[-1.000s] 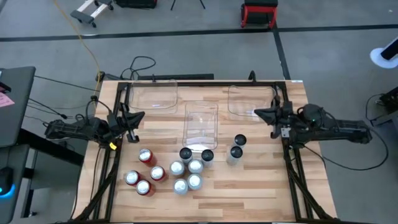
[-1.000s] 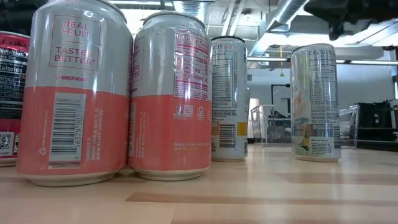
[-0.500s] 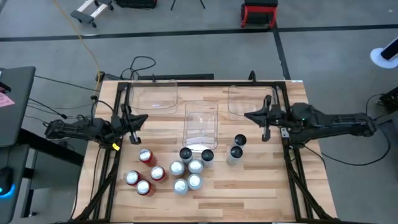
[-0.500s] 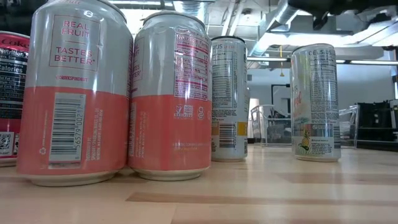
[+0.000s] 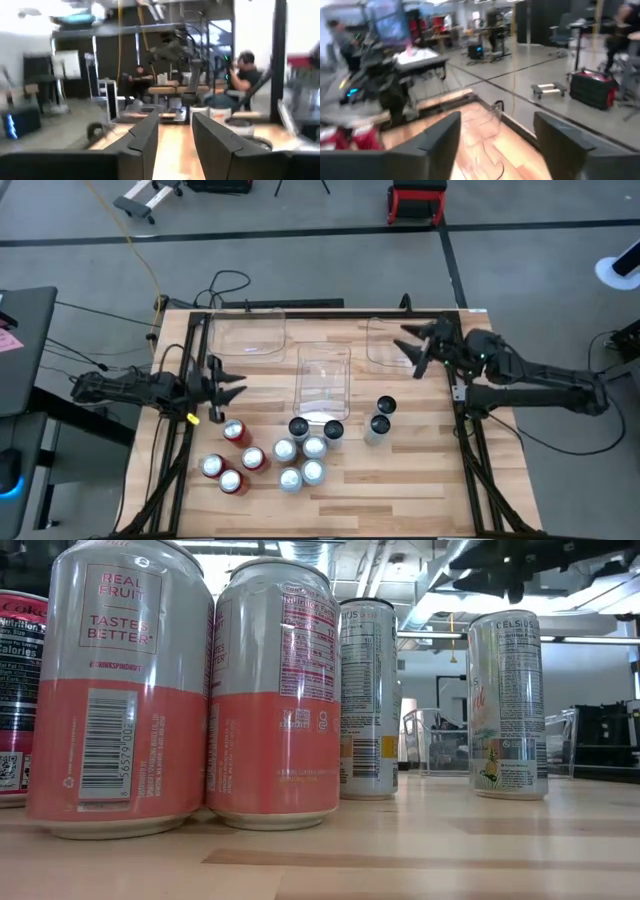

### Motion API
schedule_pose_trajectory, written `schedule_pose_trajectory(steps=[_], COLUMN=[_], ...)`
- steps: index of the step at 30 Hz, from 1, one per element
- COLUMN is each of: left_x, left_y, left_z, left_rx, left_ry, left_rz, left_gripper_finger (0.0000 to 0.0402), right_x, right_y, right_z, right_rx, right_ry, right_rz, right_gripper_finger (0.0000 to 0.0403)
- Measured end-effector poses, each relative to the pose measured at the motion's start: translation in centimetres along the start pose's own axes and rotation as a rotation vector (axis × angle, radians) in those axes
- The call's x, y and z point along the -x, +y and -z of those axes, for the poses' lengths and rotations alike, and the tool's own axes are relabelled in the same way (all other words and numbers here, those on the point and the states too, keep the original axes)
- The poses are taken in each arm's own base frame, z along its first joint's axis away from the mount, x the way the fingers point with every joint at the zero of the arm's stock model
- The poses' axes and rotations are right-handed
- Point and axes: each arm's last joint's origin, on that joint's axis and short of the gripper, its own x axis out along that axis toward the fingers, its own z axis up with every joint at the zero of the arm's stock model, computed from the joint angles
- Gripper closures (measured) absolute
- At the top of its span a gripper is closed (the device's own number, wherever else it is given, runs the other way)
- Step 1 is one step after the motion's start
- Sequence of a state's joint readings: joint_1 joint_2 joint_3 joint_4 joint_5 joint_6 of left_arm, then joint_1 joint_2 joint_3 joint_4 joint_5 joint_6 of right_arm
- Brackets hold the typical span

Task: Sort soda cans
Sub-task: Put the top black and white soda can in the right transparent bin

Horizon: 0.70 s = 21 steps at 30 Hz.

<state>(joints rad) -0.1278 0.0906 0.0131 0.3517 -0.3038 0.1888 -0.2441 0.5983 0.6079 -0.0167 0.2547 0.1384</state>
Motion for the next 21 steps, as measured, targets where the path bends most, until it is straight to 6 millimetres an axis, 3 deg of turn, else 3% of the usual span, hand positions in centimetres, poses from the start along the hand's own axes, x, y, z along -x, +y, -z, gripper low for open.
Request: schedule_pose_trajectory(steps=[2, 5, 12, 21], left_x=[0.0, 0.0, 0.0, 0.0], left_y=[0.3, 0.2, -0.4, -0.4], left_z=[-0.7, -0.5, 1.6, 1.8], left_rx=[-0.02, 0.127, 0.168, 0.177], left_ry=[-0.018, 0.009, 0.212, 0.229], left_rz=[-0.041, -0.024, 0.057, 0.027], left_gripper_finger=[0.0281, 0.028, 0.028, 0.028], right_x=[0.3, 1.3, 2.4, 3.1], right_y=[-0.2, 0.0, 1.1, 2.7], right_z=[-1.2, -2.5, 0.8, 1.6], right_rx=[-0.01, 0.021, 0.076, 0.01], right_ry=[0.032, 0.13, 0.459, 0.623], right_rz=[0.004, -0.054, -0.197, -0.302], right_gripper_finger=[0.01, 0.0081, 0.0077, 0.0072])
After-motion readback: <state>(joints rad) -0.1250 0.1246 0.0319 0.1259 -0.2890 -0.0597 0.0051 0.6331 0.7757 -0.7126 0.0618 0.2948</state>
